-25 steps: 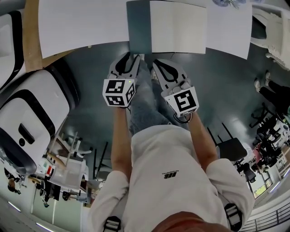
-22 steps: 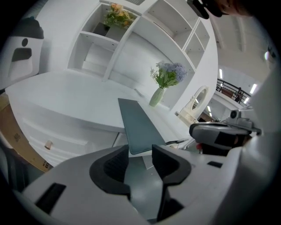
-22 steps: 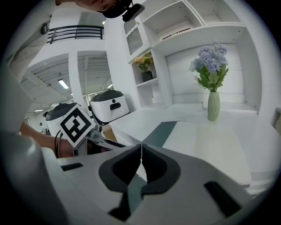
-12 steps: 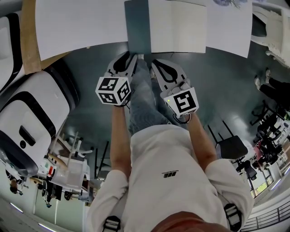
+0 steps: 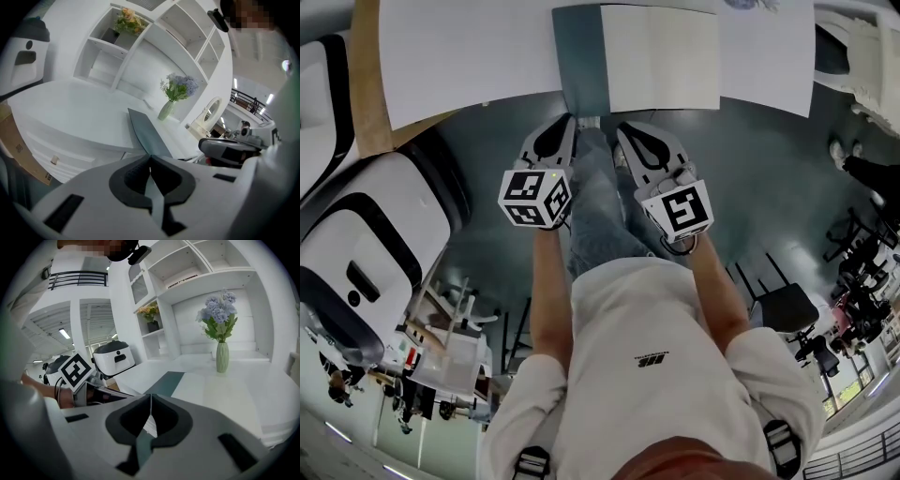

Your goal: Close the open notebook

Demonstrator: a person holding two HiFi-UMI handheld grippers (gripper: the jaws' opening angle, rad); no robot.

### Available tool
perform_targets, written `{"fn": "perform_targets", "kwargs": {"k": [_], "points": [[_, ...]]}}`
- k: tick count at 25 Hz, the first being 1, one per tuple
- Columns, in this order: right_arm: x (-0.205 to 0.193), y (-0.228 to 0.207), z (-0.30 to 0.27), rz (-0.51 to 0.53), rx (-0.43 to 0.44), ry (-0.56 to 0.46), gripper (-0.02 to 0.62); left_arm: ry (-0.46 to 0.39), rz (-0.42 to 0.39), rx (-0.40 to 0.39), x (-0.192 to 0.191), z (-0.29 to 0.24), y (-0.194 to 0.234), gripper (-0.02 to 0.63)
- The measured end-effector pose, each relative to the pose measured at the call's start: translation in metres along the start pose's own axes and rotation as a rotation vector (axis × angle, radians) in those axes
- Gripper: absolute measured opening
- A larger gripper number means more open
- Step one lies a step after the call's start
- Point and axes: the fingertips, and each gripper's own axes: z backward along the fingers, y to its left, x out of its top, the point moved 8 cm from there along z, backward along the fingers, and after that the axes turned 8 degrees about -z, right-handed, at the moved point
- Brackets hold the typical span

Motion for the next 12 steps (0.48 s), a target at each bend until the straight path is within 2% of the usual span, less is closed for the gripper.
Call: {"fn": "perform_targets", "kwargs": {"k": [6,12], "points": [[0.009,0.000,0.006,0.000,-0.004,-0.019,-0.003,0.007,-0.087,0.023,0.015,0.009,-0.013,0.000],[0.017,-0.004,0.014,-0.005,-0.011,-0.046,-0.003,0.000,-0.134,0.027,0.028,0.016,-0.028,0.000]]}}
